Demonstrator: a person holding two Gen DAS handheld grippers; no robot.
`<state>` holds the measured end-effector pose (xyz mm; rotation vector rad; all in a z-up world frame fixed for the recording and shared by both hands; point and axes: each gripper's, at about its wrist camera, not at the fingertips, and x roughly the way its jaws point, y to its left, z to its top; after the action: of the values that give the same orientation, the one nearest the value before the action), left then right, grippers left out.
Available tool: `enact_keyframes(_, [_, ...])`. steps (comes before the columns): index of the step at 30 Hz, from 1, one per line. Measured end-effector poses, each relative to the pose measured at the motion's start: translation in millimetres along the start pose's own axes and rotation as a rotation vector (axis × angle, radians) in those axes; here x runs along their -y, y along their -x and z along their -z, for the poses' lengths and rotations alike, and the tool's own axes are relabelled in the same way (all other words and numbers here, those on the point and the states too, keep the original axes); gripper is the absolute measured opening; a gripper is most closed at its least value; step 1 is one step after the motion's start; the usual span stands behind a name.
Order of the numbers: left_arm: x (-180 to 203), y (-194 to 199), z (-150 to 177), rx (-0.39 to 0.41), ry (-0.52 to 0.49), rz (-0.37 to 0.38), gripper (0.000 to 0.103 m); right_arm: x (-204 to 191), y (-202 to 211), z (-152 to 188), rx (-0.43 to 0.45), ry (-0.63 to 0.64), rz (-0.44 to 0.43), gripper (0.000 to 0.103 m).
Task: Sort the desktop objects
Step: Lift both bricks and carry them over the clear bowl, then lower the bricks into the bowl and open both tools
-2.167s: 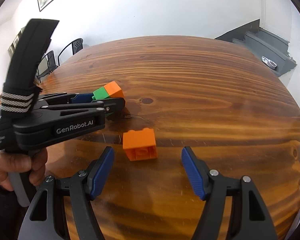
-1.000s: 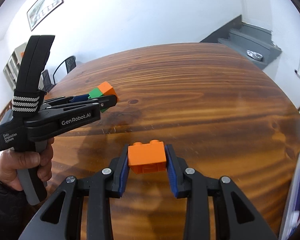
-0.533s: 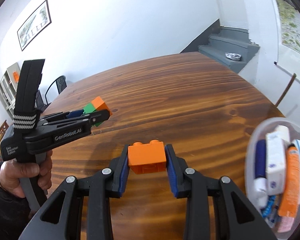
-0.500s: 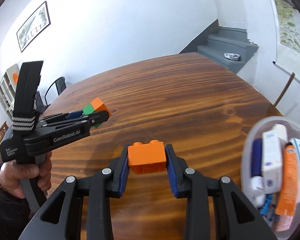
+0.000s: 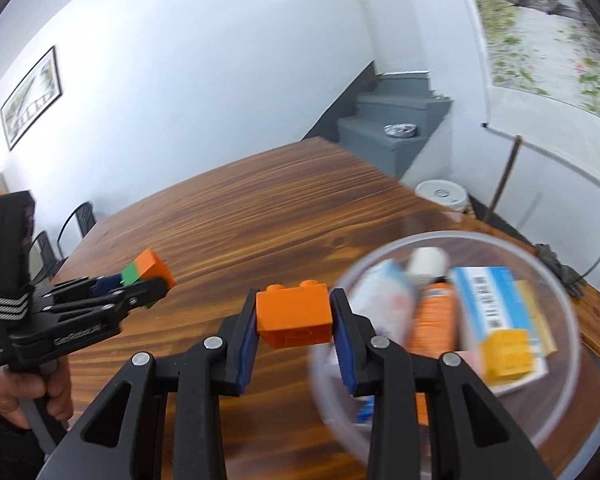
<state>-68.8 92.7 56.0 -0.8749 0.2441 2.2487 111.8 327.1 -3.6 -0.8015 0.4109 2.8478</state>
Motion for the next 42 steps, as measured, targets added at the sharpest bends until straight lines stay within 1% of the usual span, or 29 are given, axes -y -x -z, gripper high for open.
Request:
enact_keyframes(4, [27.6,0.6,-7.9,0.007,-0.017,0.040,0.045,28.6,12.5,-2.1,0.042,-0.035,0.040,0.037])
enact_keyframes(8, [57.0,-4.8,-14.7,0.005,-0.036,0.089,0.045,58.7,19.6,-5.0,0.063,-0.071,0.073,0.037])
enact_keyframes(13, [97.7,-12.9,-21.9,0.003,-0.084,0.144,0.045,90.6,25.6,-4.3,0.070,-0.101,0.107,0.037])
enact_keyframes(17, [122.4,-19.5,-28.5,0.001,-0.112,0.187,0.045,111.1,24.3,-1.4,0.058,-0.123,0.122,0.037])
enact_keyframes(24, [149.1,-41.8,-33.3,-0.027,-0.127,0.241,0.045,132.4,17.0,-1.0,0.040,-0.140,0.118,0.037])
enact_keyframes(30, [166.1,-55.3,-35.4,-0.049,-0.151,0.257,0.045,140.0,9.2,0.3,0.021,-0.141,0.109,0.038])
enact_keyframes(31, [167.8,-57.2,-35.4,-0.057,-0.153,0.261,0.047,141.6,7.6,0.5,0.015,-0.144,0.109,0.039])
enact_keyframes(33, [169.7,-58.9,-34.5,-0.060,-0.149,0.257,0.069,145.5,5.6,1.4,0.007,-0.153,0.103,0.047])
enact_keyframes(35, [168.2,-57.4,-35.0,-0.037,-0.137,0.247,0.075,148.6,6.7,3.0,0.009,-0.160,0.111,0.062])
enact_keyframes(39, [163.2,-54.8,-36.2,-0.021,-0.113,0.251,0.076,150.6,11.7,3.3,0.021,-0.158,0.118,0.063])
enact_keyframes(42, [159.7,-50.2,-35.1,-0.005,-0.113,0.229,0.076,150.4,16.2,5.4,0.025,-0.156,0.119,0.063])
